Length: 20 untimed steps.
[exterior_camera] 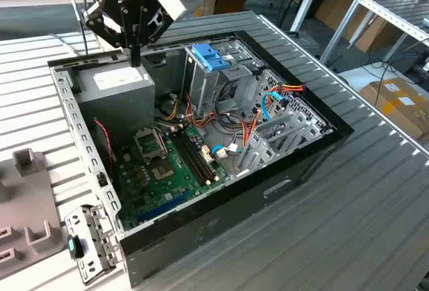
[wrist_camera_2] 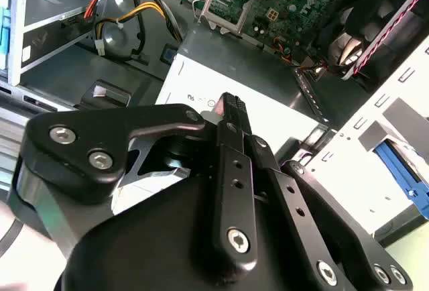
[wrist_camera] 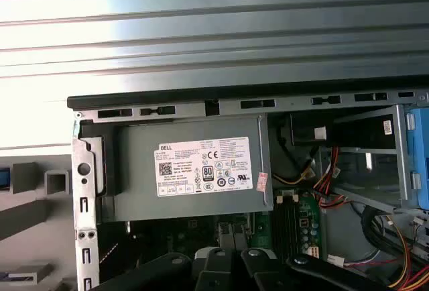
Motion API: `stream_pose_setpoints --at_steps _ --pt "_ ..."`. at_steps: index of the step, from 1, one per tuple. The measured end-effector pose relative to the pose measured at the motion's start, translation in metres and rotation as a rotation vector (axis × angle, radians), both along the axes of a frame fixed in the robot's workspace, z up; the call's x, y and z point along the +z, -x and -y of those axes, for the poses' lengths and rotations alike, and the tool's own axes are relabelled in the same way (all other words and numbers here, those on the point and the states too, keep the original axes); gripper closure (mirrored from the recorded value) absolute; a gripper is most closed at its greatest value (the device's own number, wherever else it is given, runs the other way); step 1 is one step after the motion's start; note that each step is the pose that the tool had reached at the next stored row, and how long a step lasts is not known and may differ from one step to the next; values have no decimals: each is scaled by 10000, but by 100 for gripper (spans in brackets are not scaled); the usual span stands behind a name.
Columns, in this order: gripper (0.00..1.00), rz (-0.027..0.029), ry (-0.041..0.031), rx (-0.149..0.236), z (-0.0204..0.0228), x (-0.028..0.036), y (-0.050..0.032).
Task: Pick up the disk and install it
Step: 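Reach for the disk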
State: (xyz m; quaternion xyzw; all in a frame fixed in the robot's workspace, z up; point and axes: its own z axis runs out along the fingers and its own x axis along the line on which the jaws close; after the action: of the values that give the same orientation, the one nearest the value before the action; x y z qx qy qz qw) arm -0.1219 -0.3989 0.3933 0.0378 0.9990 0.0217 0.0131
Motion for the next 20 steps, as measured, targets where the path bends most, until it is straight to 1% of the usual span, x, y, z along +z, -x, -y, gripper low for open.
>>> stream_pose_setpoints --at_steps 10,20 --pt "89 0 -1 -1 0 -1 18" --pt "89 0 0 0 -1 -3 93"
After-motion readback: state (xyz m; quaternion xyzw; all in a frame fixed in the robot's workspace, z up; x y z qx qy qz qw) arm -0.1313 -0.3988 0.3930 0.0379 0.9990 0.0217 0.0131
